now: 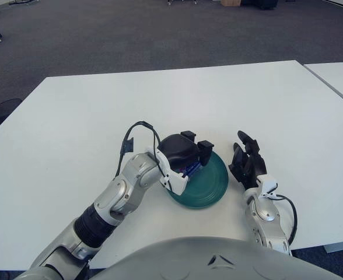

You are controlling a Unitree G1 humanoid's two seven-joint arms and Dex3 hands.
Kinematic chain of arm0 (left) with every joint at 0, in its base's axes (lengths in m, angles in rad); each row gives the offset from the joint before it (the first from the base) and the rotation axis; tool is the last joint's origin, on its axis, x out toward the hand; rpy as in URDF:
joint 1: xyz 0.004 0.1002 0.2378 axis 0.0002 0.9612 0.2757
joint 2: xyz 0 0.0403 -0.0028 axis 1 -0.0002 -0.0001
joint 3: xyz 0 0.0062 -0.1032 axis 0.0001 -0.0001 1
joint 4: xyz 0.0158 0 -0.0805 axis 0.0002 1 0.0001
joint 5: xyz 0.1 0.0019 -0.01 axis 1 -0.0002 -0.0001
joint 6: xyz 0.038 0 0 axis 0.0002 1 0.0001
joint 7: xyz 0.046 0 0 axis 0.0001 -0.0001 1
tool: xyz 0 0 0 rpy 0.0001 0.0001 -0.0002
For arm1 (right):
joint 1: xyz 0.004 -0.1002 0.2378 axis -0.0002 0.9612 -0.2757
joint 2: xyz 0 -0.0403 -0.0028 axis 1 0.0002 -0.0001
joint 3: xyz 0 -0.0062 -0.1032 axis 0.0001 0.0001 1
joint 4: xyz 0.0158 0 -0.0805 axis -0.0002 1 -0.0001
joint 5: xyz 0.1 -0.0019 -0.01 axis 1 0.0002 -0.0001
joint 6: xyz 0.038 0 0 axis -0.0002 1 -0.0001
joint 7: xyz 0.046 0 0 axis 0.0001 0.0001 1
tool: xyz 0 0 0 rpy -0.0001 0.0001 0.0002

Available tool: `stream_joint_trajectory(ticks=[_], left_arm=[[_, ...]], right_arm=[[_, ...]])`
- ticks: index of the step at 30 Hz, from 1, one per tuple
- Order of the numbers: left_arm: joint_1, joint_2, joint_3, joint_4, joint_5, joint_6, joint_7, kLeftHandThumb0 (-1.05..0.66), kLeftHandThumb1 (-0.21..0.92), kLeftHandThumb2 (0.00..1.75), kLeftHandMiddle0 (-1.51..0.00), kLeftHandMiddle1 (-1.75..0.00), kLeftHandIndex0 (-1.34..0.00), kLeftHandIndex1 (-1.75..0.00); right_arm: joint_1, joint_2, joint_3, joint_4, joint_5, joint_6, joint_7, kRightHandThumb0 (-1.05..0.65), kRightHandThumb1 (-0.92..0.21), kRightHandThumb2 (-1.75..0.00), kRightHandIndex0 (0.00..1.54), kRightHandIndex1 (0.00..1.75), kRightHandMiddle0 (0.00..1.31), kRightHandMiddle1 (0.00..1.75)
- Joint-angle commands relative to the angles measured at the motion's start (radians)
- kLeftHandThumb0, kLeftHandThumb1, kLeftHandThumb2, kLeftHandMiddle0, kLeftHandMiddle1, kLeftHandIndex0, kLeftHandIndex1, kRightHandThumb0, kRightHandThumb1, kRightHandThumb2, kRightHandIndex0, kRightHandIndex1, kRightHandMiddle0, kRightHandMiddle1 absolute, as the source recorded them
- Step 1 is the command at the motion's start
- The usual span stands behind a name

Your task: Put the gum into the plate.

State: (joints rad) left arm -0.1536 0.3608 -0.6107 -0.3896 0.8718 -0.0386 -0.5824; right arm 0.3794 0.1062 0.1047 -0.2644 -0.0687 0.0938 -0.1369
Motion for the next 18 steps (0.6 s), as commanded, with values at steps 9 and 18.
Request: stream_joint_trajectory(ticks=[9, 18], left_arm=[[0.003, -0.032, 0.004, 0.047, -0.033, 0.03, -0.028, 0.0, 0.29, 1.3, -0.62, -1.75, -0.5, -1.6], [-0.02, -0.017, -0.011, 0.068, -0.003, 0.021, -0.059, -0.63, 0.88, 0.41, -0.27, -1.18, -0.03, -1.18]], right_arm=[[0.035, -0.041, 0.048, -0.011, -0.055, 0.049, 0.026, -0.68, -0.92, -0.9, 0.21, 0.0, 0.0, 0.54], [0.047, -0.053, 0.07, -0.037, -0.09, 0.043, 0.016, -0.65, -0.92, -0.9, 0.2, 0.0, 0.0, 0.55]])
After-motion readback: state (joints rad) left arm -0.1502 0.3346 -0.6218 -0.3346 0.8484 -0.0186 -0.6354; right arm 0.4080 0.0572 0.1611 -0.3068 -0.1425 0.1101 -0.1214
